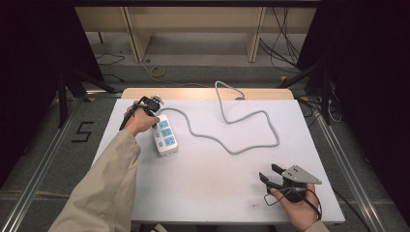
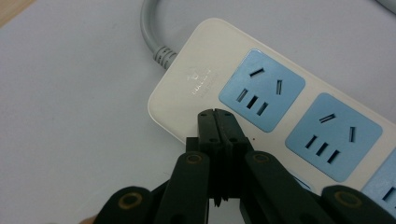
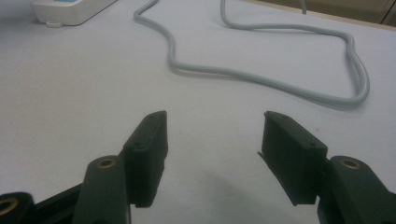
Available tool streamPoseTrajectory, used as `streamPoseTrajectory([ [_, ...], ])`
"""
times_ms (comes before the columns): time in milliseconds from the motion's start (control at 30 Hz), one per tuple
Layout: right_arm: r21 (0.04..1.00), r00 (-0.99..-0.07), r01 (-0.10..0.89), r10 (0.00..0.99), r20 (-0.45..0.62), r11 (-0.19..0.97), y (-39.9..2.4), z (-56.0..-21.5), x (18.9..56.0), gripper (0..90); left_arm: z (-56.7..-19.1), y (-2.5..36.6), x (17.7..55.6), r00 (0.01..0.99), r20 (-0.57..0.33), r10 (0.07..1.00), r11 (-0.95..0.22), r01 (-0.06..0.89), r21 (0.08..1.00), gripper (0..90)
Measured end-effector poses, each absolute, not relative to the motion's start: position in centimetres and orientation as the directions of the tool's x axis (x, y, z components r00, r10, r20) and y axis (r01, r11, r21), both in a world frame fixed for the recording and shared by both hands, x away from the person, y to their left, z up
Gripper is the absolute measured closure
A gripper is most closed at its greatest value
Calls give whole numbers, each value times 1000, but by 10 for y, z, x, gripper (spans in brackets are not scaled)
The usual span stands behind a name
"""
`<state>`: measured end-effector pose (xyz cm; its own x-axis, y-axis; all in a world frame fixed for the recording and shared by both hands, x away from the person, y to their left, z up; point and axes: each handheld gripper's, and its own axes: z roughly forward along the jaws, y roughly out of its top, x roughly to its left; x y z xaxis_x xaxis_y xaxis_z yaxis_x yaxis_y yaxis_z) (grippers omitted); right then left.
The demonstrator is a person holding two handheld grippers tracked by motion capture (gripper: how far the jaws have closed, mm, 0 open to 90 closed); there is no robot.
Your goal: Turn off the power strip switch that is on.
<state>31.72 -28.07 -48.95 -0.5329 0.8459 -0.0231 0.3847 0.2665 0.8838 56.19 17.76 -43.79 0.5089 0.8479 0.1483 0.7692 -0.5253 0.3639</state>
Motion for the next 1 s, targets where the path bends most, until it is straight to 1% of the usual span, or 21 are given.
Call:
streamPoseTrajectory([
  [200, 882, -536, 388, 844, -21, 269, -281, -490, 318, 417, -434, 175, 560, 522, 167, 836, -545, 755, 366, 896],
  [400, 882, -533, 387, 846, -23, 268, -281, -490, 317, 417, -436, 176, 560, 524, 157, 837, -544, 763, 350, 896],
  [567, 881, -536, 389, 844, -23, 271, -280, -490, 318, 417, -436, 173, 561, 528, 135, 839, -537, 761, 363, 896],
  [767, 880, -538, 390, 843, -21, 271, -281, -490, 318, 417, -436, 170, 562, 529, 145, 836, -543, 762, 354, 896],
  [833, 880, -537, 390, 843, -21, 270, -281, -490, 318, 417, -436, 170, 562, 527, 166, 833, -550, 761, 344, 896],
  [1000, 880, -540, 389, 842, -23, 273, -280, -490, 318, 417, -436, 172, 562, 523, 136, 841, -534, 769, 351, 896],
])
